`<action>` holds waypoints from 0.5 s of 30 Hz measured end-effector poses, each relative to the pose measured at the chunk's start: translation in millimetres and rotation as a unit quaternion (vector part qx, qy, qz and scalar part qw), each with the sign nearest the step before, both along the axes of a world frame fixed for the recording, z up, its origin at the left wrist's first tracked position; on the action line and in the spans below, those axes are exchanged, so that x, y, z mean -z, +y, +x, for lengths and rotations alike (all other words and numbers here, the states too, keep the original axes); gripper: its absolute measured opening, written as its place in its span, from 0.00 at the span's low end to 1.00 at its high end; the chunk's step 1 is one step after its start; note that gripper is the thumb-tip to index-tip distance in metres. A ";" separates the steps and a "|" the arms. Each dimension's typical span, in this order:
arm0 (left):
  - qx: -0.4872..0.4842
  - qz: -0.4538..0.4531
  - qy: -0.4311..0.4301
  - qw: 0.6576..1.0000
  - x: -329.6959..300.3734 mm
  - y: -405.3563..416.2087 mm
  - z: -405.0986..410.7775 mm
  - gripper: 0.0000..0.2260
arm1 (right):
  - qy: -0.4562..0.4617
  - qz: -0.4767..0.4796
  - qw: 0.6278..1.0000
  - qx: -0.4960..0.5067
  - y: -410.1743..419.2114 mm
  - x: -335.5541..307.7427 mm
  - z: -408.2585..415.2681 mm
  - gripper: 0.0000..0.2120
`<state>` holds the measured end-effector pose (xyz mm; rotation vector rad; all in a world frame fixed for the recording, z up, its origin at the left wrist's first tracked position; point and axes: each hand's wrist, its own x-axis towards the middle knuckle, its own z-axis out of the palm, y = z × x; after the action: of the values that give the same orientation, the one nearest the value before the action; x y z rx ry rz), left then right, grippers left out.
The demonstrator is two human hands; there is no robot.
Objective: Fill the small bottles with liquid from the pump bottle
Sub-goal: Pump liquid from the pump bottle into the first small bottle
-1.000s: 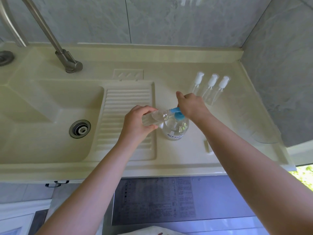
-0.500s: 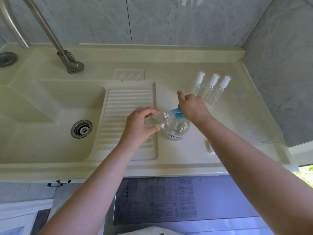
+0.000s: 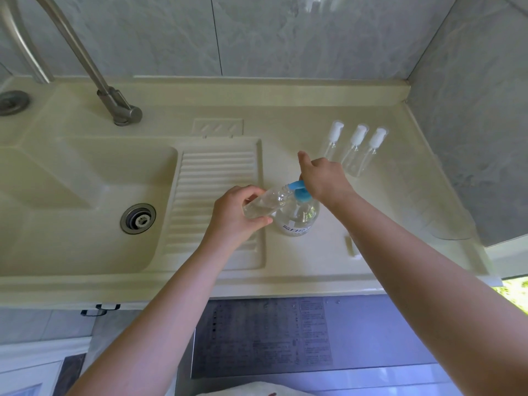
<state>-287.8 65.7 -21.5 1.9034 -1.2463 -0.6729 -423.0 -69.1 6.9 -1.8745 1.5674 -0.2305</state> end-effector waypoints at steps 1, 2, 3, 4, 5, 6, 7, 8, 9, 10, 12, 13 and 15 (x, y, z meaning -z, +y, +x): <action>-0.001 0.000 0.001 1.000 0.2 0.4 0.4 0.19 | -0.006 0.019 1.000 -0.002 0.1 -2.7 -1.1 0.26; -0.001 -0.001 0.001 1.000 -0.1 0.4 1.1 0.19 | -0.011 0.026 1.000 0.003 -0.1 -6.3 -1.0 0.29; 0.000 -0.002 0.001 1.000 -0.1 0.7 1.4 0.19 | 0.003 0.021 1.000 -0.005 -0.9 -6.9 0.2 0.28; 0.000 -0.003 0.002 1.000 0.0 0.9 1.2 0.19 | 0.019 0.014 0.999 -0.021 -1.0 -6.9 1.0 0.24; 0.001 -0.005 0.003 1.000 0.1 0.6 1.0 0.19 | 0.040 -0.004 0.998 -0.046 -2.5 -4.4 1.8 0.19; 0.002 -0.004 0.005 1.000 0.5 0.9 0.3 0.19 | 0.042 -0.010 0.998 -0.045 -1.4 -3.2 2.7 0.13; 0.004 -0.004 0.009 1.000 1.1 0.6 -0.3 0.19 | 0.029 -0.012 0.999 -0.026 -3.1 0.6 2.9 0.09; 0.005 -0.003 0.011 1.000 1.4 0.8 -1.3 0.19 | 0.008 0.001 1.000 0.000 -4.1 4.7 2.8 0.07; 0.006 -0.004 0.011 1.000 2.2 0.5 -1.8 0.19 | 0.001 0.010 1.000 0.014 -5.6 8.0 2.8 0.08; 0.006 -0.005 0.010 1.000 2.8 -0.4 -1.8 0.19 | 0.004 0.011 1.000 0.027 -1.9 5.8 4.2 0.10; 0.005 -0.005 0.010 1.000 3.3 -0.9 -2.4 0.18 | 0.008 0.004 0.999 0.031 0.1 5.9 4.0 0.14; 0.004 -0.005 0.010 1.000 2.9 -1.4 -2.4 0.18 | 0.005 0.002 1.000 0.020 -3.3 7.7 3.2 0.17; 0.002 -0.003 0.010 1.000 2.3 -1.8 -2.3 0.19 | -0.015 -0.001 1.000 0.024 -3.3 6.9 3.5 0.20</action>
<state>-290.0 63.9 -23.8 1.8840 -1.2383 -0.6881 -419.5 -72.4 0.0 -1.8284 1.5929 -0.2816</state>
